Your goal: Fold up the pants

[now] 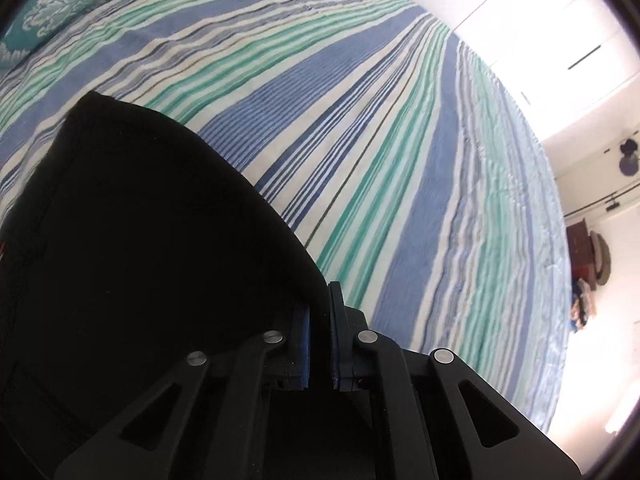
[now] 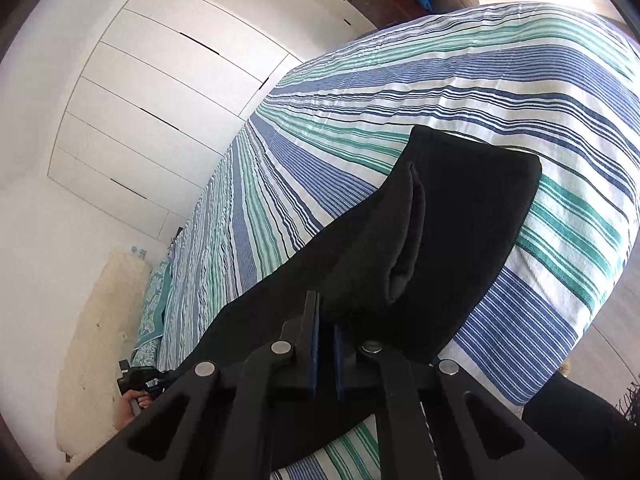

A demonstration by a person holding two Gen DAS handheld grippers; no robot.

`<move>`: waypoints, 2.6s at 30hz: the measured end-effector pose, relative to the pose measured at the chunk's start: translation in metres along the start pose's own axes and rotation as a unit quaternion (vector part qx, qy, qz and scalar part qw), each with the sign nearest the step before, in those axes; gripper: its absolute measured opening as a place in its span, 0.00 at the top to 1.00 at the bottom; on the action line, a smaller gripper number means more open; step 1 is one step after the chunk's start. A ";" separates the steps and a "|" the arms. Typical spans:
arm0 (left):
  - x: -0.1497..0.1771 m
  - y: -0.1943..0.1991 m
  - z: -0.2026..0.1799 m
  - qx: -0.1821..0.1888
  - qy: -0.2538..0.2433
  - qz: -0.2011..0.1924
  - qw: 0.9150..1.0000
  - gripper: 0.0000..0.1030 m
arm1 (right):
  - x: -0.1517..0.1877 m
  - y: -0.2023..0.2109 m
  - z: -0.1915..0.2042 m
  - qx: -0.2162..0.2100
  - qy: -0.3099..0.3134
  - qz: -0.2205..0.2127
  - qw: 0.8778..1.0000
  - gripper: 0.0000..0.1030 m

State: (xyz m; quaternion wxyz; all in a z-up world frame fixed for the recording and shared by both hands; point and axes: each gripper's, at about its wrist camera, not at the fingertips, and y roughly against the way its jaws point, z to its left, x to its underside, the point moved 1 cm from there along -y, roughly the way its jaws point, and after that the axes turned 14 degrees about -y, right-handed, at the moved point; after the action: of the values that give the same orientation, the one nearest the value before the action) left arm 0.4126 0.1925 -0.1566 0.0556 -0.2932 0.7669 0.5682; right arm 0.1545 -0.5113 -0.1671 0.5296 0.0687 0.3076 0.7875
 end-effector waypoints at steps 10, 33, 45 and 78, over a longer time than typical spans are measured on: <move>0.152 0.168 0.027 0.032 -0.070 -0.113 0.991 0.94 | -0.050 0.037 0.077 -0.053 0.085 -0.030 0.995 0.94; 0.278 0.129 0.044 0.014 -0.031 0.000 0.999 0.94 | -0.061 -0.012 -0.061 0.169 -0.010 0.026 0.985 0.95; 0.307 0.154 0.037 0.009 -0.035 -0.009 0.999 0.94 | -0.066 0.010 -0.068 0.141 -0.027 -0.017 0.990 0.95; 0.221 0.087 0.086 -0.267 -0.146 0.021 0.952 0.11 | 0.098 0.000 0.072 0.141 0.306 -0.051 0.940 0.05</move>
State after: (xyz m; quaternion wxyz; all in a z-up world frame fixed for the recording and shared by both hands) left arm 0.1645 0.2010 -0.2062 0.0749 -0.1950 0.5770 0.7896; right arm 0.1438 -0.3957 -0.1313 0.4343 -0.1172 0.5660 0.6909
